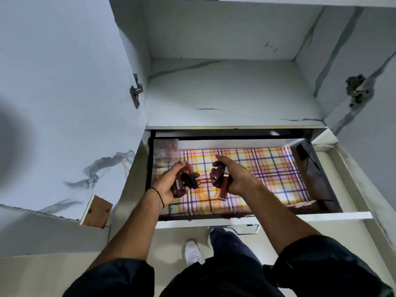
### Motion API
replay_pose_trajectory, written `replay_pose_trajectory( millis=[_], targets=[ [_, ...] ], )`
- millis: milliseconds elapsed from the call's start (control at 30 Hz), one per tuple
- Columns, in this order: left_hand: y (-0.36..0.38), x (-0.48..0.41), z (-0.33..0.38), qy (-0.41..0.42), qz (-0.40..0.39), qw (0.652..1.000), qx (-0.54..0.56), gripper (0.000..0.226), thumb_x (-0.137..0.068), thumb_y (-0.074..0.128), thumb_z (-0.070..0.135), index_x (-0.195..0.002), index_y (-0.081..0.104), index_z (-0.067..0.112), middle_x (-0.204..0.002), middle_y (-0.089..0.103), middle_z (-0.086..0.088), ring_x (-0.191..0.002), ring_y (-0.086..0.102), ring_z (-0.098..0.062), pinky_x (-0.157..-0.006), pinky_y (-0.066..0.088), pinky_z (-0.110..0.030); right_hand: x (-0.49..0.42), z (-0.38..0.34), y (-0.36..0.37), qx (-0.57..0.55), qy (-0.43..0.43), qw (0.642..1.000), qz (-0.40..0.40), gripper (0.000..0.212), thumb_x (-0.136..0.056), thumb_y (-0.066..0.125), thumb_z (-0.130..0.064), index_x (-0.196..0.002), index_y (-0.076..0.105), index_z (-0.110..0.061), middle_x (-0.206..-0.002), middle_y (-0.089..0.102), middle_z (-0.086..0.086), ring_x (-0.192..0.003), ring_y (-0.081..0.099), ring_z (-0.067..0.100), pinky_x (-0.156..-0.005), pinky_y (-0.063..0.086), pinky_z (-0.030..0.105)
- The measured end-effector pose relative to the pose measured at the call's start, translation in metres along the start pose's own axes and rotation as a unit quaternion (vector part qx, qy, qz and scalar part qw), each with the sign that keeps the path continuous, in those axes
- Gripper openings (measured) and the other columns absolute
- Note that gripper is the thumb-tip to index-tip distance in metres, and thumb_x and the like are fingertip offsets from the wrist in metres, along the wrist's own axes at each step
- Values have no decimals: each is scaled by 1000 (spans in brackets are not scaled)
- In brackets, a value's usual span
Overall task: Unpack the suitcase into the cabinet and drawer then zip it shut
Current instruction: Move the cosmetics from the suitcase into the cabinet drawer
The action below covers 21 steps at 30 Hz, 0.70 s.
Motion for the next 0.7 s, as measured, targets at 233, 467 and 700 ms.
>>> replay_pose_trajectory(
  millis=[233, 467, 700],
  targets=[
    [6, -35, 1, -32, 105, 993, -39, 22, -93, 61, 31, -102, 62, 11, -90, 73, -16, -73, 65, -26, -47, 50, -26, -50, -6, -6, 24, 27, 999, 5, 30, -95, 68, -32, -101, 61, -3, -88, 59, 17, -73, 68, 34, -68, 61, 42],
    [12, -79, -8, -6, 255, 952, -168, 19, -94, 64, 24, -92, 68, 5, -90, 66, -20, -66, 61, -31, -46, 52, -29, -98, -5, -26, 160, 26, 985, 55, 24, -94, 69, -23, -105, 62, -2, -78, 63, 13, -56, 67, 26, -47, 55, 33],
    [27, -103, 3, 46, 322, 888, -326, 16, -92, 63, 20, -93, 71, 6, -72, 66, -10, -57, 61, -25, -60, 57, -33, -132, -19, -6, 429, -59, 892, 133, 30, -93, 62, -35, -110, 65, -11, -105, 69, 15, -84, 70, 32, -65, 61, 41]
  ],
)
Point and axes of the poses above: each hand's wrist, its own x-axis away from the middle knuckle, its own y-axis out of the palm, z = x × y, the point moved 3 cm from there along -x, towards the middle knuckle
